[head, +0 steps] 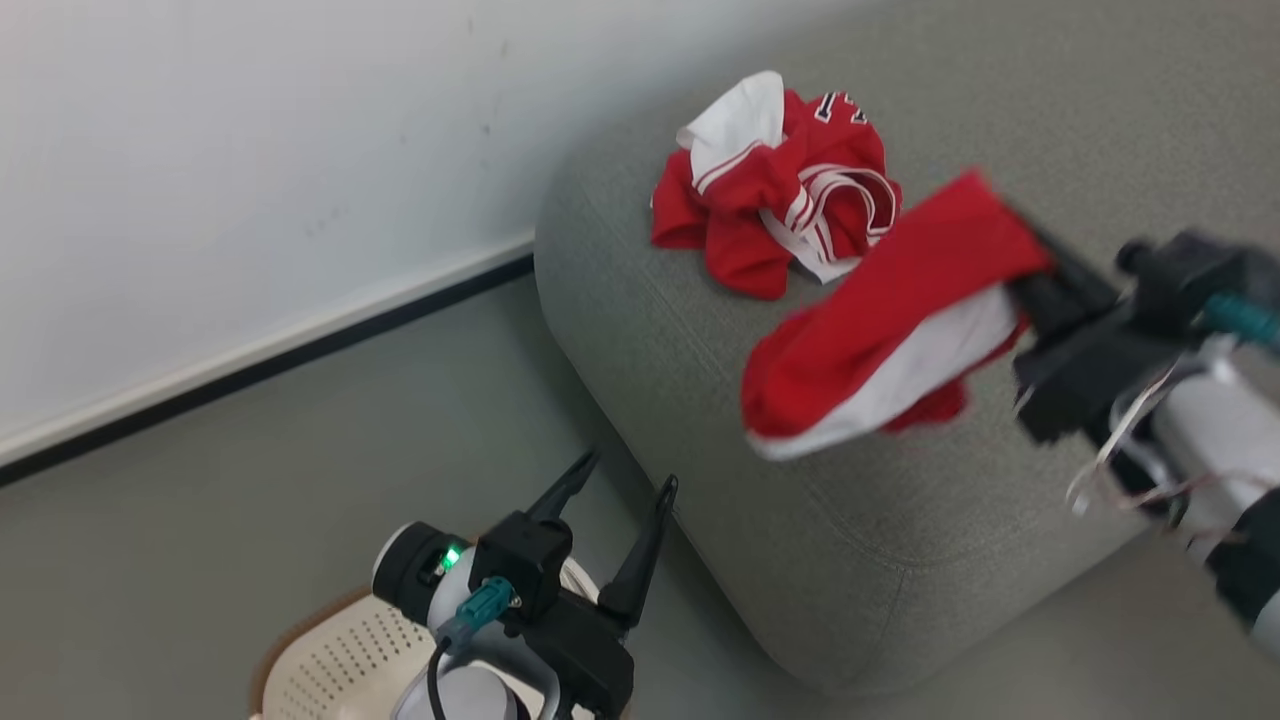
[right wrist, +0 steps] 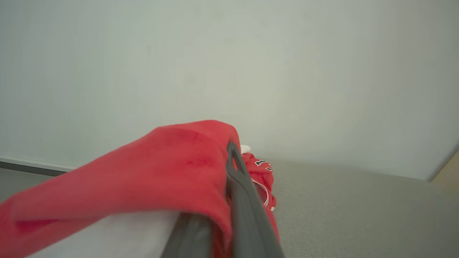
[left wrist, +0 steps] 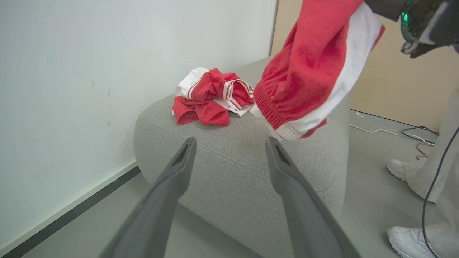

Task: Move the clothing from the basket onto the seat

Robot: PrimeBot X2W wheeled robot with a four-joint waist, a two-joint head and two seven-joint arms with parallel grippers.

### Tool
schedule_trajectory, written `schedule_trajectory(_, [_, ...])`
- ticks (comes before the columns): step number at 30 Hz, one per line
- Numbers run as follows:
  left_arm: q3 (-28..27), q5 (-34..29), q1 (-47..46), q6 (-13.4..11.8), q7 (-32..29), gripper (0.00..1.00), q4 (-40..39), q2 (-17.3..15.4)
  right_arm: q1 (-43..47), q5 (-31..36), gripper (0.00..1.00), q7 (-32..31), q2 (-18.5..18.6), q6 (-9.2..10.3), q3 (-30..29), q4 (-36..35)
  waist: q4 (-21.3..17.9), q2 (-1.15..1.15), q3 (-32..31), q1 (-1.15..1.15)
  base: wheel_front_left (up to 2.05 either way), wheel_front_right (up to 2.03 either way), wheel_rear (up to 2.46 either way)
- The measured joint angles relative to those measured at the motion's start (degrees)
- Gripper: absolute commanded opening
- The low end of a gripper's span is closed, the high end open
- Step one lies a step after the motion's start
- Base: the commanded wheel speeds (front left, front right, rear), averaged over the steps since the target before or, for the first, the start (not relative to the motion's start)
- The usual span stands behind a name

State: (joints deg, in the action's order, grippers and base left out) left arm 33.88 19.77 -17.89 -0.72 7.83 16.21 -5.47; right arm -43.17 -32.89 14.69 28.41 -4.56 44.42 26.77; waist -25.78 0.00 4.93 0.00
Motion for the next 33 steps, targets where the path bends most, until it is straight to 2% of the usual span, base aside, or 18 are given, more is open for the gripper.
schedule_trajectory(8, [0.54,-2.31,-3.32,0.23,-1.77,1.0,-2.31,-1.49,-14.66,-0.98,0.0,-0.09,3.11,0.03,-6.81,5.97,-0.28,0.0,6.26,0.01,0.0,0.0,0.0])
schedule_trajectory(16, [1.88,-3.83,-7.31,0.73,-4.56,1.0,-4.67,-2.33,-25.82,-1.05,0.0,-2.01,5.7,0.03,-9.73,15.79,2.31,0.0,11.96,0.01,0.0,0.0,0.0])
schedule_trajectory(21, [2.47,-5.47,-9.6,1.24,-6.0,1.0,-6.48,-2.41,-28.42,-1.04,0.0,-3.04,6.26,0.1,-10.16,19.95,4.86,0.0,15.32,0.01,0.0,0.0,0.0])
schedule_trajectory(33, [3.01,-7.45,-17.83,1.79,-9.38,1.0,-10.78,-2.09,-31.53,-0.89,0.0,-2.8,6.72,2.1,-11.22,25.31,10.59,0.01,25.19,0.01,0.0,0.0,0.0])
